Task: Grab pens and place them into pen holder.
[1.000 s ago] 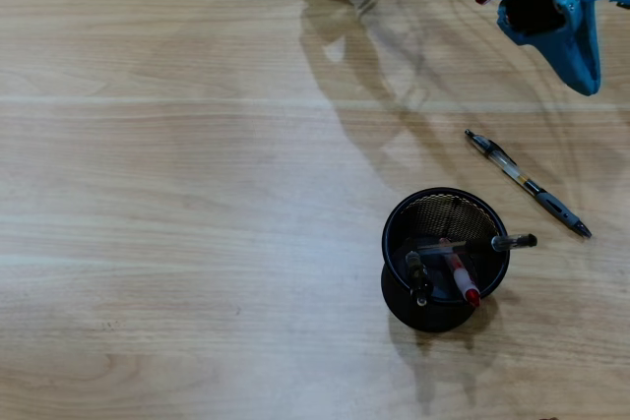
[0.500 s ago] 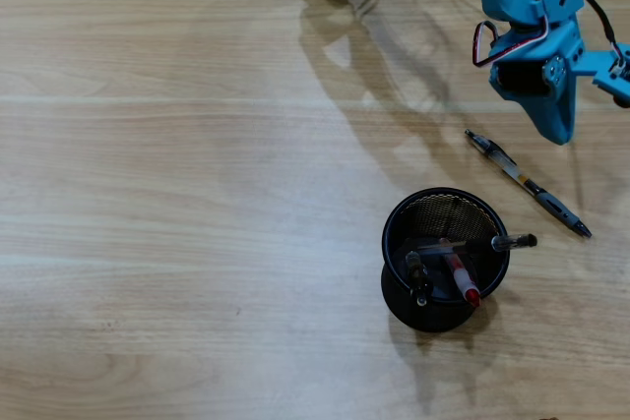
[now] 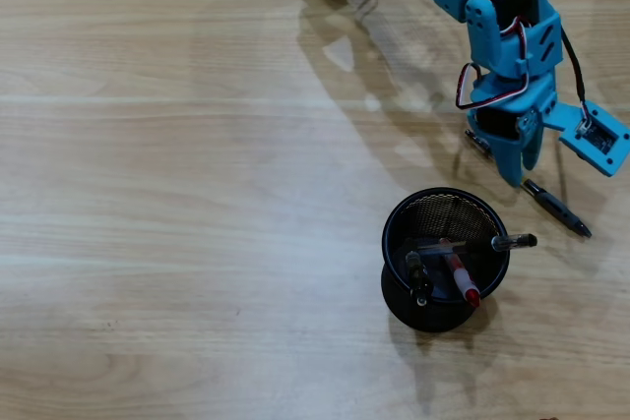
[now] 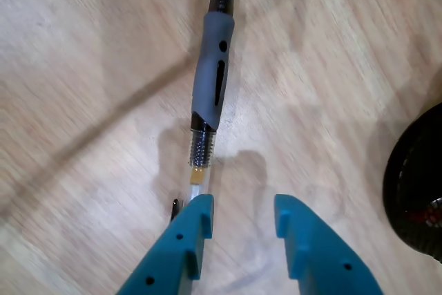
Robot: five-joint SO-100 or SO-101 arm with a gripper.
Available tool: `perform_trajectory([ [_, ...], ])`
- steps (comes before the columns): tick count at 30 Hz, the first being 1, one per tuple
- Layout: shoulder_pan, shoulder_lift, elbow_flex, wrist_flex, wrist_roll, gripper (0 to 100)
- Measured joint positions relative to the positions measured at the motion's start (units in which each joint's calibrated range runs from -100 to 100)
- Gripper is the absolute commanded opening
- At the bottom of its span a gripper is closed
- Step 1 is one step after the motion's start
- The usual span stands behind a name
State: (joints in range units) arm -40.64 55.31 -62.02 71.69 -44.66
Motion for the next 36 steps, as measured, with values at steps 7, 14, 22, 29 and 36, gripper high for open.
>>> perform_trajectory([
  [7,-0.1,1.95,-1.6,0.0,-3.9,17],
  [14,-0.67,2.46,-1.6,0.0,-6.14,17],
  [22,-1.81,2.46,-1.6,0.0,-6.92,17],
  [29,-3.24,4.93,-1.6,0.0,-8.27,18],
  [36,-3.53,5.18,-1.69,0.0,-8.27,21],
])
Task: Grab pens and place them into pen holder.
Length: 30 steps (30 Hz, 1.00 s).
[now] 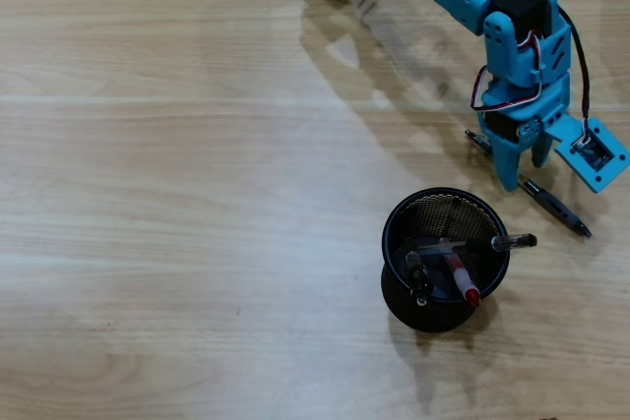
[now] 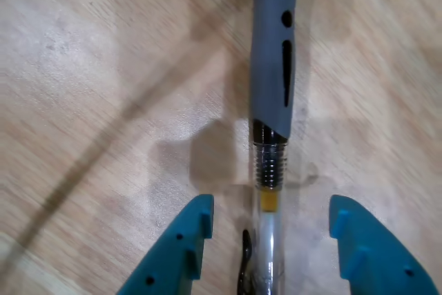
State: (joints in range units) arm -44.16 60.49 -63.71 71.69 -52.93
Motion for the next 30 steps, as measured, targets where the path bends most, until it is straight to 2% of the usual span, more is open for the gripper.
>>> perform_trajectory([
  [7,0.38,0.34,0.53,0.0,0.0,20],
  [15,0.48,2.55,0.8,-0.78,-1.46,14],
  [22,0.38,2.63,0.89,-0.86,-1.51,2],
  [30,0.48,2.63,0.98,-0.86,-1.66,2],
])
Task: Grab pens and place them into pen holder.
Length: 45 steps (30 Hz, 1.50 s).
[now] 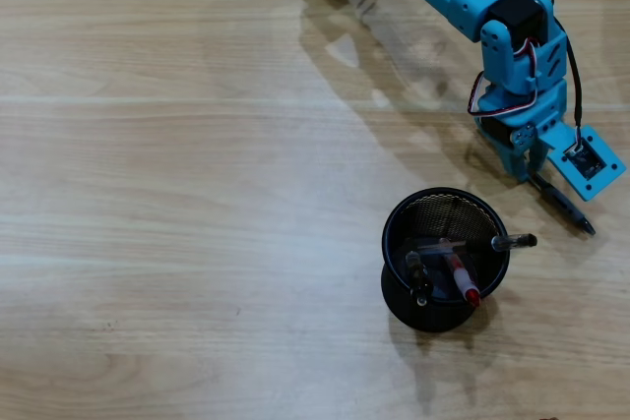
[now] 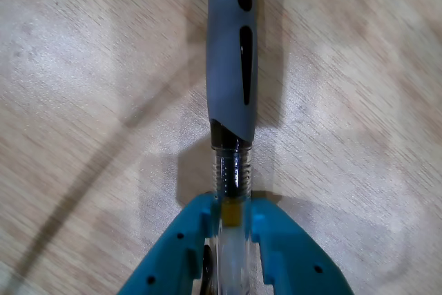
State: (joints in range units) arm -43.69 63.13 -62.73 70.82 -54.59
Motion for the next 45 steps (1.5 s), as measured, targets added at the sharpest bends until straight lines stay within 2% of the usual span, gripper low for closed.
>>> perform_trajectory([
  [8,1.62,-3.14,-0.98,4.49,1.56,2],
  [19,9.91,-25.91,-0.98,17.78,5.51,2],
  [27,14.39,-32.97,-0.98,19.51,8.11,2],
  [33,15.91,-35.51,-0.98,12.26,9.26,2],
  [45,18.1,-36.62,1.33,-15.62,10.51,2],
])
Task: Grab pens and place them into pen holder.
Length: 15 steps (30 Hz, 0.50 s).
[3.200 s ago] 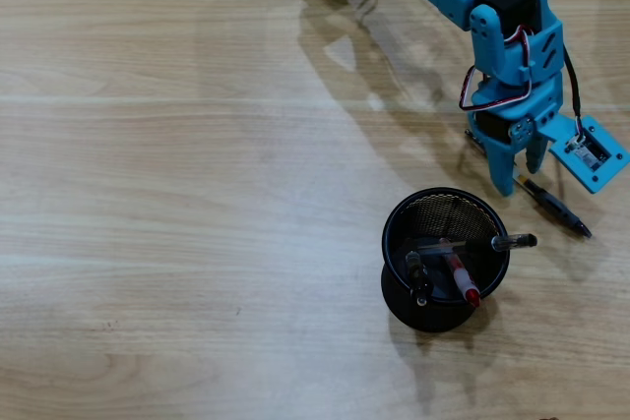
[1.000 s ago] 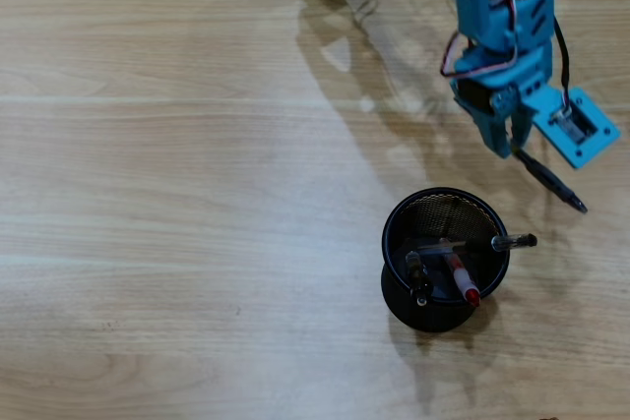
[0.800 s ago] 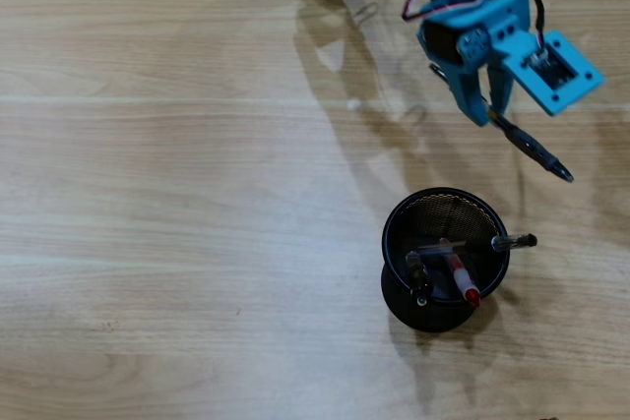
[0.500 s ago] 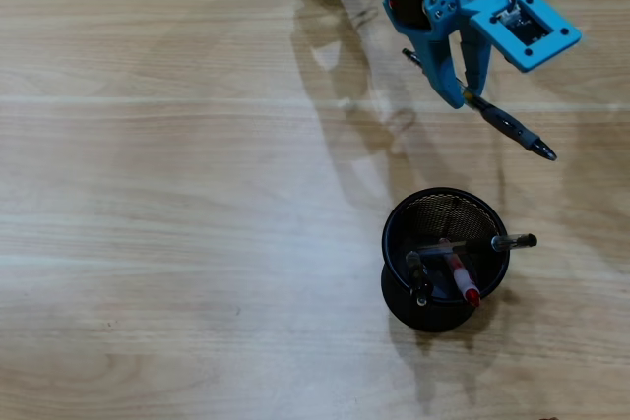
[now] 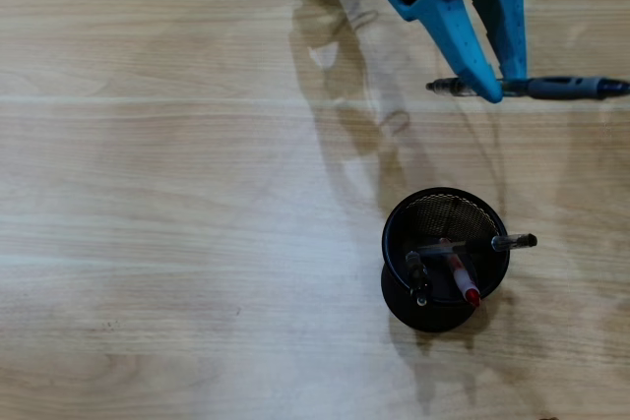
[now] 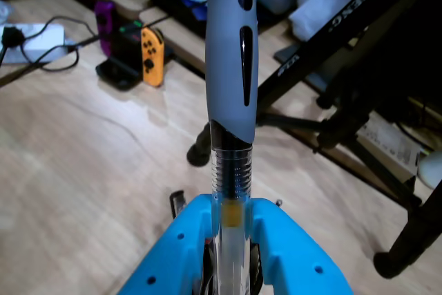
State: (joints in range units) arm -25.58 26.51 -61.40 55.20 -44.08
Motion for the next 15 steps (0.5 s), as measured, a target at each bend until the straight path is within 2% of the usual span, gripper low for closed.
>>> perform_trajectory([
  [9,1.81,-0.17,23.34,-33.92,-4.01,2],
  [15,2.67,-0.17,39.66,-51.36,-6.19,2],
])
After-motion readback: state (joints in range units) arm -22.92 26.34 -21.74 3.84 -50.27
